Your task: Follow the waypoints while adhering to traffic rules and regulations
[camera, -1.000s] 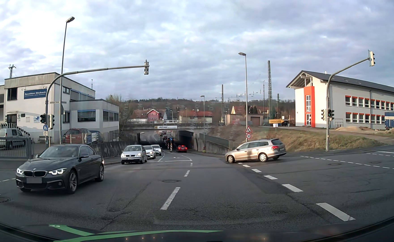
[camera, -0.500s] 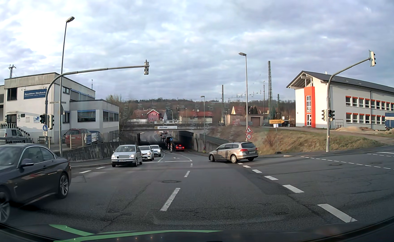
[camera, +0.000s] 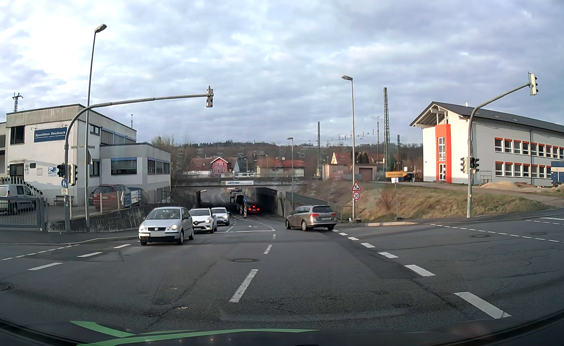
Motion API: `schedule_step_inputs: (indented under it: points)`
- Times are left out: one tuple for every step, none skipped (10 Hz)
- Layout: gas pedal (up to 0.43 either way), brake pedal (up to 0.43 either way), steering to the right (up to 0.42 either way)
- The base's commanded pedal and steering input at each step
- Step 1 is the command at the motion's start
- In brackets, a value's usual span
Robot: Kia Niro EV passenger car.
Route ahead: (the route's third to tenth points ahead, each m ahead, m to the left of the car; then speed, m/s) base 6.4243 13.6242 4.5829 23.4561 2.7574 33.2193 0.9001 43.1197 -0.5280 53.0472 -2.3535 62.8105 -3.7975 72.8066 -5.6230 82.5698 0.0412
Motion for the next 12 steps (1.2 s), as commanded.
schedule_step_inputs:
  points:
    - [0.0, 0.238, -0.029]
    - [0.0, 0.244, -0.029]
    - [0.0, 0.244, -0.029]
    - [0.0, 0.25, -0.029]
    - [0.0, 0.25, -0.029]
    - [0.0, 0.256, -0.029]
    - [0.0, 0.256, -0.029]
    - [0.0, 0.256, -0.029]
    - [0.0, 0.256, -0.029]
    - [0.0, 0.256, -0.029]
    - [0.0, 0.256, -0.029]
    - [0.0, 0.25, -0.029]
